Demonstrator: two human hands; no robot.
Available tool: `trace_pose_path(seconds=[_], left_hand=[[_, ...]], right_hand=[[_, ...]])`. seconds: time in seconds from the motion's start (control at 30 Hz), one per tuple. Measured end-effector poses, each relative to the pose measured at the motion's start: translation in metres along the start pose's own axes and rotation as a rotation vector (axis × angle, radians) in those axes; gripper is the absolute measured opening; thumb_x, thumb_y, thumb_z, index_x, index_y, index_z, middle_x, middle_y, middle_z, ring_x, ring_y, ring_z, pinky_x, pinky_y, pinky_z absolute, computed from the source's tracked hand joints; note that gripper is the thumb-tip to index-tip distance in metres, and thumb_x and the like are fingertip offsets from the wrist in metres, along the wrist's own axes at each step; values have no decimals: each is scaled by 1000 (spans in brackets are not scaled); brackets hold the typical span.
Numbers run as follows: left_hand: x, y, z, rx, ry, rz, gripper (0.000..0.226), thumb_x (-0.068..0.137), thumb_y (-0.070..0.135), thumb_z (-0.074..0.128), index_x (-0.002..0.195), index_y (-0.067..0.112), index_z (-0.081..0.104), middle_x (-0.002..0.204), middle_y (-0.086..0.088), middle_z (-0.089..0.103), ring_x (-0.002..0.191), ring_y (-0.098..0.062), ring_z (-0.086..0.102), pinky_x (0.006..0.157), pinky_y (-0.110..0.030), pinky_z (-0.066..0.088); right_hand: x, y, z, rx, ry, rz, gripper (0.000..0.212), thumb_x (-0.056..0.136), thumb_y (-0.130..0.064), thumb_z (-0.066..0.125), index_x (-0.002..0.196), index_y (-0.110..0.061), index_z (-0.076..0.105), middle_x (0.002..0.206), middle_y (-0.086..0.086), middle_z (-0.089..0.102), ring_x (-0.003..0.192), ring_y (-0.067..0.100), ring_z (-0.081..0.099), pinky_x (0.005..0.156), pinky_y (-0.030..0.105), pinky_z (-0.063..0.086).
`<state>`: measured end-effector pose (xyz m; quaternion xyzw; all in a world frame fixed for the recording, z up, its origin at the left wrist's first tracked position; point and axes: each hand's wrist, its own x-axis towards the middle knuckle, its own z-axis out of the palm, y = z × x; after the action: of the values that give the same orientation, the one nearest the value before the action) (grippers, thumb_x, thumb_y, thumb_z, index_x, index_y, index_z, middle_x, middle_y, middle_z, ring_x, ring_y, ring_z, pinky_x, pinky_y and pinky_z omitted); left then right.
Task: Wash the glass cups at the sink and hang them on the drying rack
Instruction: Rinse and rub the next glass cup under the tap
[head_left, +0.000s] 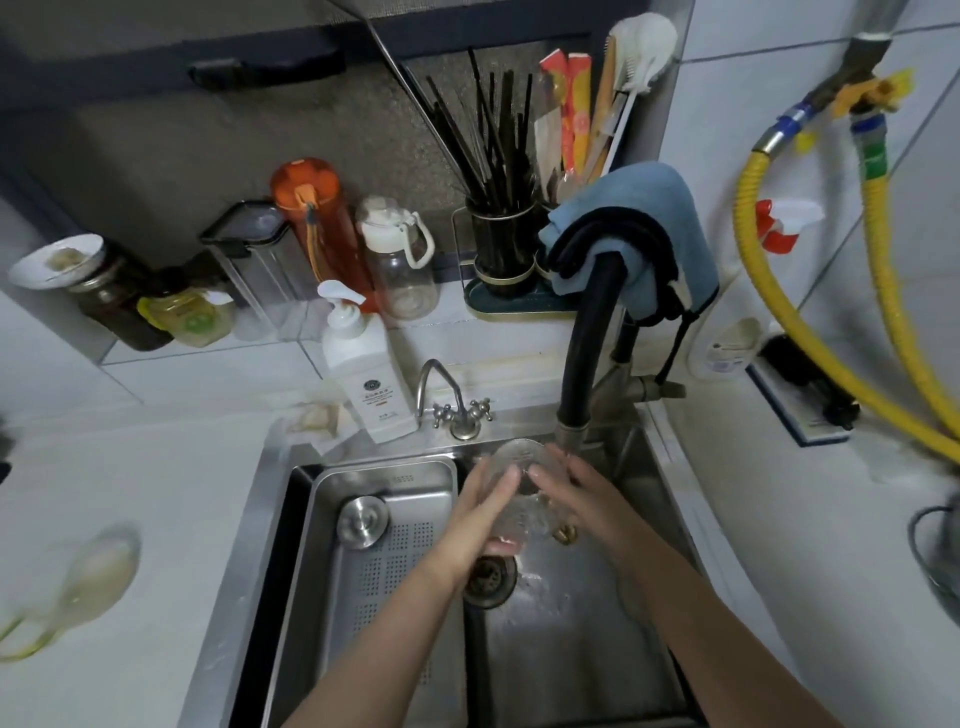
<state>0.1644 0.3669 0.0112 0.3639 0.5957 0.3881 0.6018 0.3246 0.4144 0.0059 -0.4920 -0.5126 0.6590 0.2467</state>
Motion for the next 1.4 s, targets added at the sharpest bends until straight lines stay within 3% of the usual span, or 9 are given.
trace_pose_path(seconds=[0.2, 0.3, 0.47, 0.57, 0.67, 0.87, 1.03, 1.27, 1.4], left_hand=[[0, -6, 5, -14, 64, 68, 82, 70, 50, 78, 142, 35, 42, 129, 9, 59, 115, -5, 59, 100, -30, 49], [5, -3, 20, -61, 116, 99, 58, 79, 30, 75, 133, 29, 52, 118, 16, 61, 99, 10, 61, 81, -11, 50], [12, -3, 45, -110, 124, 34, 46, 74, 33, 82, 115, 36, 61, 119, -2, 67, 103, -12, 68, 89, -41, 57], [12, -1, 55, -155, 120, 29, 28, 83, 24, 75, 103, 36, 60, 97, 6, 71, 74, -3, 70, 59, -20, 56], [13, 2, 59, -170, 117, 7, 23, 83, 29, 73, 100, 38, 61, 92, 7, 73, 73, -10, 68, 57, -21, 53], [14, 13, 60, -126, 132, 15, 40, 79, 42, 75, 116, 33, 63, 104, 6, 72, 84, -9, 65, 79, -35, 56], [14, 16, 57, -126, 160, 23, 29, 78, 43, 76, 104, 42, 62, 109, 2, 71, 85, -11, 65, 82, -38, 56], [14, 12, 54, -125, 144, 32, 39, 77, 46, 76, 112, 46, 58, 113, 0, 69, 84, -11, 64, 81, -36, 56], [13, 11, 53, -152, 126, 11, 26, 80, 39, 75, 104, 41, 63, 90, 13, 70, 75, -6, 65, 80, -35, 55]], right_hand=[[-7, -11, -5, -16, 64, -19, 19, 88, -51, 58, 96, -35, 65, 84, -18, 70, 78, -3, 68, 71, 21, 54], [-12, -9, -13, 45, 94, 17, 32, 94, -45, 52, 109, -20, 64, 88, -8, 67, 82, 12, 66, 77, 34, 56], [-18, -5, -42, 36, 248, -28, 17, 96, -29, 54, 100, -19, 67, 106, 10, 69, 83, 13, 65, 76, 26, 56], [-10, -4, -70, -43, 352, -70, 11, 92, -35, 61, 93, -28, 69, 95, 2, 71, 93, 23, 67, 91, 39, 55], [3, -8, -95, -129, 474, -73, 28, 92, -22, 63, 117, -13, 56, 105, 5, 63, 94, 20, 62, 82, 22, 54], [41, -5, -137, -245, 523, -30, 79, 90, -24, 65, 150, -1, 18, 154, 15, 28, 140, 31, 31, 115, 41, 28], [63, -5, -145, -318, 494, -18, 55, 89, -15, 66, 135, 2, 42, 128, 7, 48, 123, 26, 47, 86, 27, 33], [72, 3, -135, -219, 539, -19, 56, 82, -12, 70, 133, -4, 47, 131, 11, 54, 121, 29, 51, 87, 28, 35], [59, -2, -125, -138, 505, -31, 56, 87, -5, 63, 139, -4, 41, 139, 17, 47, 126, 34, 47, 95, 36, 40]])
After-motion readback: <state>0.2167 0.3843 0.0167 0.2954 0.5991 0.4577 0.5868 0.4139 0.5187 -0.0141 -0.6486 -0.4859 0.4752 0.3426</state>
